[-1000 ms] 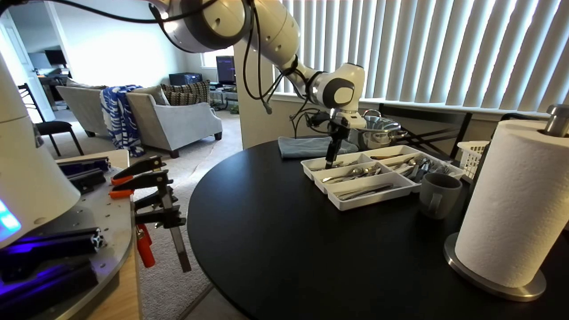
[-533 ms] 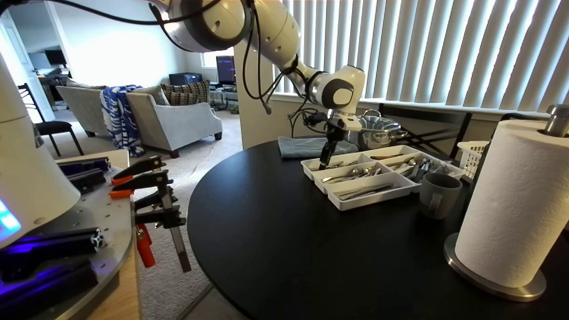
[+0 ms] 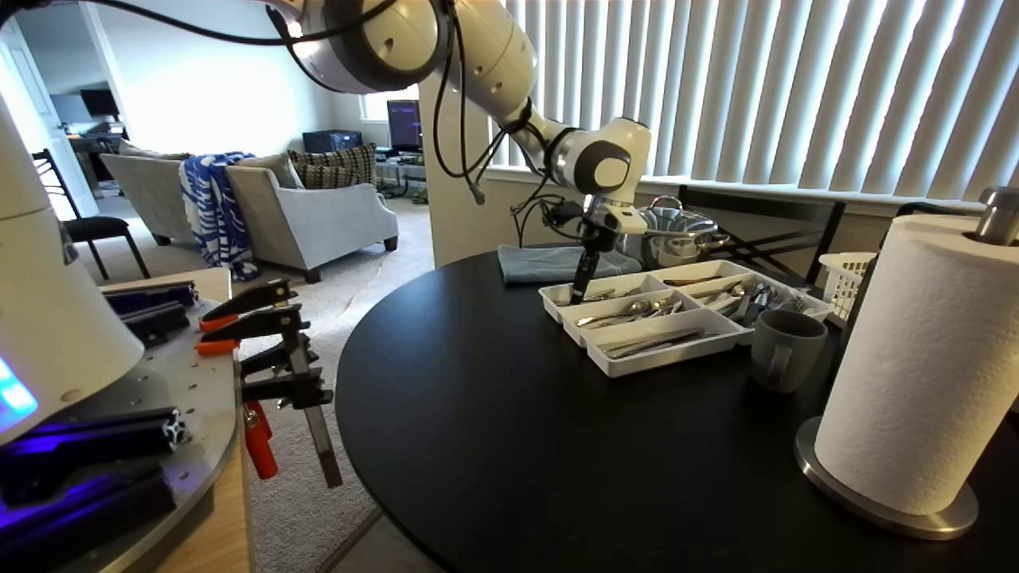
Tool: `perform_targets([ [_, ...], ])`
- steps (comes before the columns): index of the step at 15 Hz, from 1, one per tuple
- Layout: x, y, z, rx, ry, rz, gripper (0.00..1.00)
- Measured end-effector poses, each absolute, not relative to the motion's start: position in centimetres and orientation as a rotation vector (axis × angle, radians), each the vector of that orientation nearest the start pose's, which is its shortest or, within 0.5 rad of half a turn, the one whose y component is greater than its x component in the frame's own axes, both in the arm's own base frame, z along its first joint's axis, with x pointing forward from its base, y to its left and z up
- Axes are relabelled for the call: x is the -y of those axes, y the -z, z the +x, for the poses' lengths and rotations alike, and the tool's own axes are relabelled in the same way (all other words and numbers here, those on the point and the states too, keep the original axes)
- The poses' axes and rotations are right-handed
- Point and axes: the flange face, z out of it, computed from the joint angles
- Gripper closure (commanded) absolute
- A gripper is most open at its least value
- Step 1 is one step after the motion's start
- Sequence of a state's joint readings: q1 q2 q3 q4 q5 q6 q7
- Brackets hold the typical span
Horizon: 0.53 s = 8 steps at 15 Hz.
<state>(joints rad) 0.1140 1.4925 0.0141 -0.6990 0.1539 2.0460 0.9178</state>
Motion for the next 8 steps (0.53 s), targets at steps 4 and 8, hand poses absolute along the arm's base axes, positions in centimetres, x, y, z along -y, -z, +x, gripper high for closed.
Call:
perform_targets([
  [4,-9.97,-0.1,74.7,-1.064,-0.292,-2.878,1.0],
  [8,-9.96,-0.13,74.71,-0.87,-0.284,-2.931,1.0],
])
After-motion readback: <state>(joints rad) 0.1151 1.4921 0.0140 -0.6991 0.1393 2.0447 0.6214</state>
